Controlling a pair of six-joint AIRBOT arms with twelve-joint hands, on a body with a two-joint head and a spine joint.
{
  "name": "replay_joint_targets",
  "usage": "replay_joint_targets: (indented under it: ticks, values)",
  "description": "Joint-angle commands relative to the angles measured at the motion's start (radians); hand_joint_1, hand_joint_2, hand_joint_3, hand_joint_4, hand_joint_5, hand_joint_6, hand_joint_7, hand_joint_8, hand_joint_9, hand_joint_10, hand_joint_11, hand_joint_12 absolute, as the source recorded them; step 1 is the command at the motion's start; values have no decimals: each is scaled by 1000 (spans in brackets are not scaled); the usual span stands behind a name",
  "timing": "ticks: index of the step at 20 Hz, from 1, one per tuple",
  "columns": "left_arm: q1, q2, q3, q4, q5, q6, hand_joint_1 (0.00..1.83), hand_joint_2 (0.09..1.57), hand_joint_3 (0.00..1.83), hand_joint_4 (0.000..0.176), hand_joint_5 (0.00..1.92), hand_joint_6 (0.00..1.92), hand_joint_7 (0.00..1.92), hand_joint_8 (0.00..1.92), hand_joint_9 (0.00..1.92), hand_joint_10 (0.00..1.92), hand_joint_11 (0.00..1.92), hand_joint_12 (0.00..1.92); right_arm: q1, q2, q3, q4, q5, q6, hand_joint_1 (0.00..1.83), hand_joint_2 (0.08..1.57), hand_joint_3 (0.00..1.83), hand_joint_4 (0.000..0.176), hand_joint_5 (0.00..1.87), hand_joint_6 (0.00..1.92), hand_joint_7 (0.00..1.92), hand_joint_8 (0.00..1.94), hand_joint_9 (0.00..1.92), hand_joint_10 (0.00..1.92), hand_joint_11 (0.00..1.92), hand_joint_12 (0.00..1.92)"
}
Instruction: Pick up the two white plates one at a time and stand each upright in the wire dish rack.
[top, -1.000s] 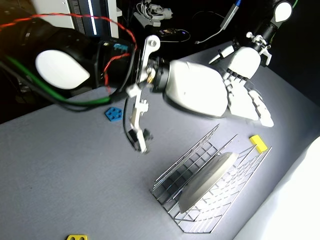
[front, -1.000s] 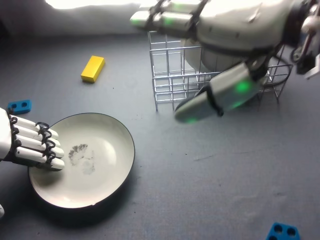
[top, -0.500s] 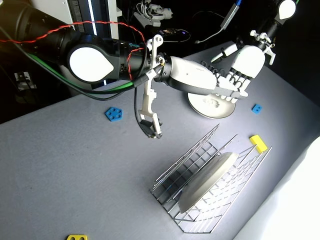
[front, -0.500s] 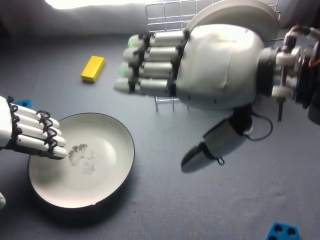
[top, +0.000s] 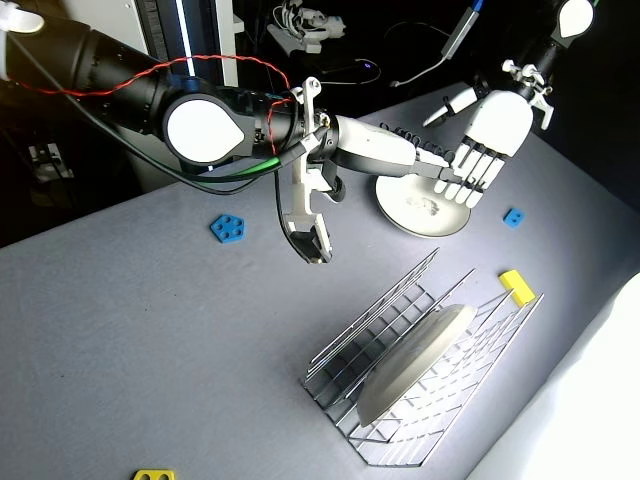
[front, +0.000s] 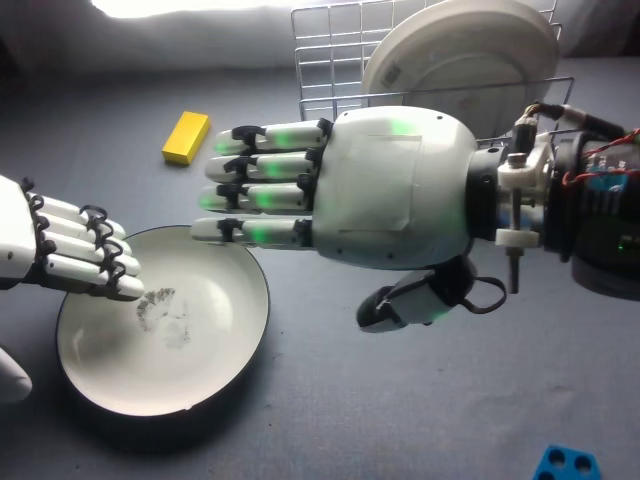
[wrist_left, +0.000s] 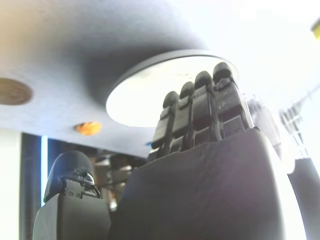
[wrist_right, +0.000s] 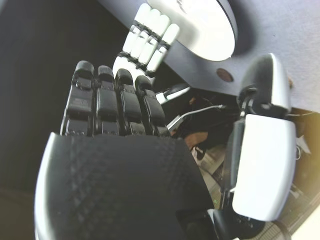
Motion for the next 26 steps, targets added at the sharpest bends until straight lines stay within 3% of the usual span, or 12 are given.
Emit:
replay_joint_targets:
  ticks: [1, 4, 5, 6, 7, 10, 13, 15, 17, 19, 21, 26]
  values:
    - [-7, 13, -2, -52, 6, -2, 0, 1078, 0, 0, 9, 4, 2, 1, 0, 0, 0, 0, 12, 0, -4, 17, 114, -6, 984, 967, 20, 0, 0, 0, 0, 0, 0, 0, 0, 0]
    - [-7, 14, -19, -52, 52, -4, 0, 1071, 0, 0, 10, 3, 7, 3, 0, 0, 0, 0, 5, -10, -4, 43, 89, -6, 1092, 937, 3, 0, 0, 0, 0, 0, 0, 0, 52, 25]
    - [-5, 14, -24, -52, 65, -4, 0, 1074, 0, 0, 1, 0, 1, 0, 0, 0, 0, 0, 0, -12, -4, 43, 89, -6, 1137, 948, 0, 0, 0, 0, 0, 0, 0, 0, 10, 254]
    - [-1, 14, -28, -52, 77, -4, 0, 1071, 0, 0, 0, 0, 2, 1, 0, 0, 0, 0, -3, -12, -4, 43, 89, -6, 1183, 948, 0, 0, 0, 0, 0, 0, 0, 0, 1, 340]
    - [4, 14, -34, -52, 92, -4, 0, 1070, 0, 0, 0, 0, 0, 0, 0, 0, 0, 0, -5, -12, -4, 43, 89, -6, 1282, 1000, 11, 0, 0, 0, 0, 0, 0, 0, 0, 331]
    - [38, 13, -52, -46, 131, -3, 0, 1070, 0, 0, 0, 0, 0, 0, 0, 0, 0, 0, -7, -13, -4, 43, 89, -7, 1344, 992, 1, 0, 0, 0, 0, 0, 0, 0, 0, 336]
    - [72, 9, -60, -45, 147, -3, 0, 1085, 1, 0, 0, 0, 0, 0, 0, 0, 0, 0, -10, -13, -6, 43, 89, -7, 1327, 1014, 7, 0, 18, 4, 0, 0, 0, 0, 0, 377]
    - [96, 6, -64, -45, 156, -4, 0, 1098, 7, 0, 7, 3, 0, 0, 0, 0, 0, 0, -13, -13, -6, 43, 90, -8, 1354, 1014, 0, 0, 20, 5, 22, 4, 45, 14, 0, 638]
    - [123, 0, -64, -45, 163, -8, 0, 1096, 5, 0, 0, 0, 0, 0, 0, 0, 0, 0, -14, -13, -7, 43, 91, -10, 1258, 1050, 8, 0, 34, 8, 12, 2, 18, 6, 0, 521]
    - [138, -3, -66, -46, 169, -14, 0, 1089, 1, 0, 0, 0, 0, 0, 0, 0, 0, 0, -14, -12, -8, 43, 93, -20, 1233, 1050, 3, 0, 112, 17, 102, 12, 79, 19, 0, 639]
    - [133, -2, -66, -47, 172, -20, 0, 1089, 1, 0, 0, 0, 0, 0, 0, 0, 0, 0, -14, -12, -8, 43, 94, -23, 1233, 1050, 3, 0, 112, 17, 102, 12, 79, 19, 0, 639]
    - [106, 12, -72, -69, 174, -26, 0, 1072, 0, 0, 1, 0, 0, 0, 0, 0, 0, 0, -12, -10, -8, 43, 94, -25, 1090, 1080, 0, 0, 20, 8, 3, 0, 3, 0, 0, 256]
